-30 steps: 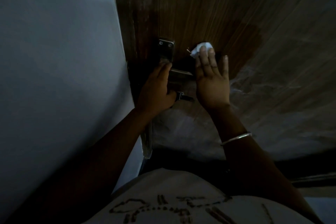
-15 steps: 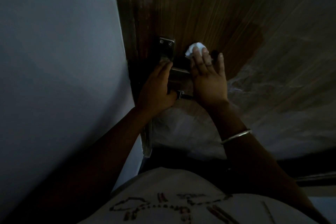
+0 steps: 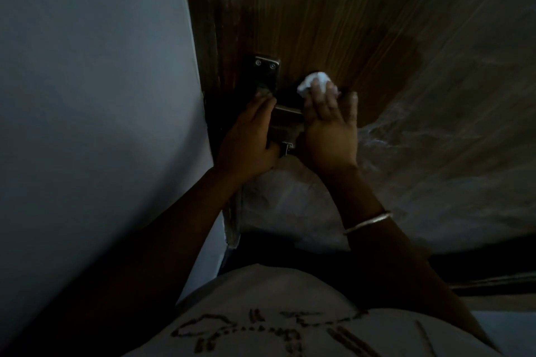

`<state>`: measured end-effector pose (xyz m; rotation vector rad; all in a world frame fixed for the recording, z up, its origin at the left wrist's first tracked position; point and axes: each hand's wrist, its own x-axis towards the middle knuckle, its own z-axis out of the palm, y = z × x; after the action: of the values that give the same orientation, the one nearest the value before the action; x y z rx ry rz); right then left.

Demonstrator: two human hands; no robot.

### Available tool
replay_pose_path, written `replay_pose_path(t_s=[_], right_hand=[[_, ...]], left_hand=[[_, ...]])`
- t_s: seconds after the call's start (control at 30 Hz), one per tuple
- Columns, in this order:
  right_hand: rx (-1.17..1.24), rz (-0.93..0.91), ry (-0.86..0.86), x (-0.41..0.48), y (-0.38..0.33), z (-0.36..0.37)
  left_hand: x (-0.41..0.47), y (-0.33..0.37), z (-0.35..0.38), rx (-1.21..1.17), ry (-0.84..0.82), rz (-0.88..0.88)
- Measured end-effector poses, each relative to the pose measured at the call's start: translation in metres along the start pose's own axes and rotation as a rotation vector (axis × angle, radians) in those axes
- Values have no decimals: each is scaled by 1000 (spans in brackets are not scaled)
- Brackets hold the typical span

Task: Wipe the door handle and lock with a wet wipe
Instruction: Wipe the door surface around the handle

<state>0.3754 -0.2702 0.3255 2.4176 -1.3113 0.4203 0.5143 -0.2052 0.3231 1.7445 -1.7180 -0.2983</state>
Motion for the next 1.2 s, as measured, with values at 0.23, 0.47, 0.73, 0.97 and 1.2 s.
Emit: replay_pose_path(t_s=[0.23, 0.47, 0.73, 0.97, 1.2], right_hand=[[147, 55, 85, -12, 8, 16], [46, 60, 61, -24, 28, 29], [28, 22, 80, -19, 7, 46], [-8, 160, 104, -37, 29, 51], [-41, -125, 89, -19, 9, 57]], left_hand=[[-3, -1, 1, 84, 20, 27], [-4, -1, 2, 79, 39, 15], [-4, 0, 2, 62, 30, -4], [-2, -3, 2, 30, 47, -18], [-2, -2, 4, 45, 55, -16]])
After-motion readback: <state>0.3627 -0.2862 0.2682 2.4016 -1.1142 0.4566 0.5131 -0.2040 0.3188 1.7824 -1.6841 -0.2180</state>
